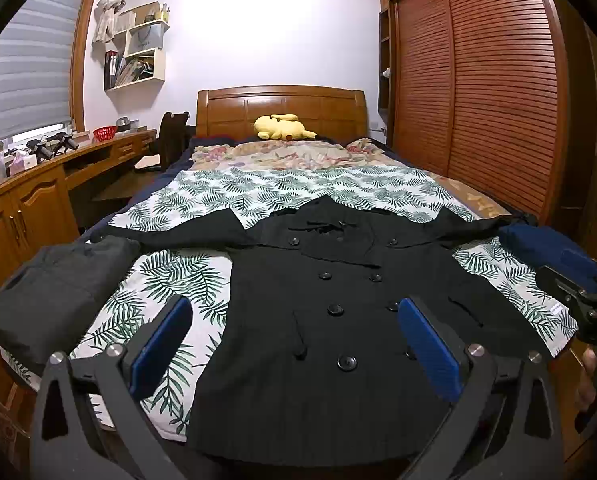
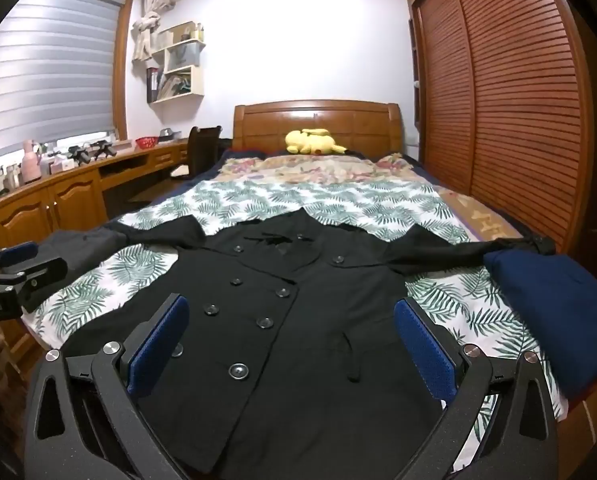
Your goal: Fold large clothes
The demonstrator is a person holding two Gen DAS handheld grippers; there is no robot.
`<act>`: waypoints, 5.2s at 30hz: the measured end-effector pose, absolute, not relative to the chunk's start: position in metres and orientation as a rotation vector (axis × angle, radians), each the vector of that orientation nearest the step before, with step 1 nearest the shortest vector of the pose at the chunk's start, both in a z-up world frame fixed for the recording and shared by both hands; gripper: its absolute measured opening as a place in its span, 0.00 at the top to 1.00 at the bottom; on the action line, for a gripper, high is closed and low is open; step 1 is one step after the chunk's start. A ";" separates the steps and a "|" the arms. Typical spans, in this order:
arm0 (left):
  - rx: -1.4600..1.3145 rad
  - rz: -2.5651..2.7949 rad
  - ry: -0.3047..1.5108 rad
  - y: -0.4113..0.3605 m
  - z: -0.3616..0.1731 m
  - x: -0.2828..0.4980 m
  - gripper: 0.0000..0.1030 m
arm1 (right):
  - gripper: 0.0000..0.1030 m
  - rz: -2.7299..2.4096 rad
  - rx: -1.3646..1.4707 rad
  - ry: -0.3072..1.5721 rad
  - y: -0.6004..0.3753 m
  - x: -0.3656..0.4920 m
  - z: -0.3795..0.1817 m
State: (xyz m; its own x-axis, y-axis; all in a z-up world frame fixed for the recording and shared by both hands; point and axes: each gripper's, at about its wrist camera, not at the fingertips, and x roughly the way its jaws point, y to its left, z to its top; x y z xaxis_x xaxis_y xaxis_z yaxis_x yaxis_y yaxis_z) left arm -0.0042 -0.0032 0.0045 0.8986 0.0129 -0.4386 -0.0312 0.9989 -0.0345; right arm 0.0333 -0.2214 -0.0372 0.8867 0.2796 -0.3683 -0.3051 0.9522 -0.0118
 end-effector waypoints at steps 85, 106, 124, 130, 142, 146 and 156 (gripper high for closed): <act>-0.008 0.044 0.477 0.017 -0.001 0.027 0.00 | 0.00 0.359 -0.093 0.430 -0.189 0.061 -0.039; 0.000 0.122 0.550 0.097 -0.023 0.130 0.00 | 0.00 0.491 -0.149 0.495 -0.141 0.165 -0.084; -0.055 0.166 0.648 0.185 -0.044 0.229 0.00 | 0.00 0.591 -0.210 0.546 -0.068 0.263 -0.106; -0.097 0.198 0.691 0.215 -0.067 0.270 0.00 | 0.00 0.613 -0.227 0.579 -0.053 0.295 -0.128; -0.252 0.218 0.755 0.267 -0.107 0.339 0.06 | 0.00 0.662 -0.215 0.615 -0.049 0.309 -0.150; -0.299 0.240 0.781 0.278 -0.119 0.352 0.24 | 0.00 0.658 -0.234 0.615 -0.047 0.309 -0.152; -0.331 0.308 0.888 0.282 -0.157 0.374 0.29 | 0.00 0.658 -0.243 0.623 -0.043 0.309 -0.154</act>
State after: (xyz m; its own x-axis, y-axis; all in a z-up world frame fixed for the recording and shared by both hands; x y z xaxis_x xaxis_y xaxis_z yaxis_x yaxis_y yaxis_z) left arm 0.3735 0.2816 -0.1566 0.5940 0.1243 -0.7948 -0.3947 0.9060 -0.1533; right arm 0.3089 -0.0433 -0.1538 0.6191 0.4952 -0.6095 -0.6356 0.7718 -0.0186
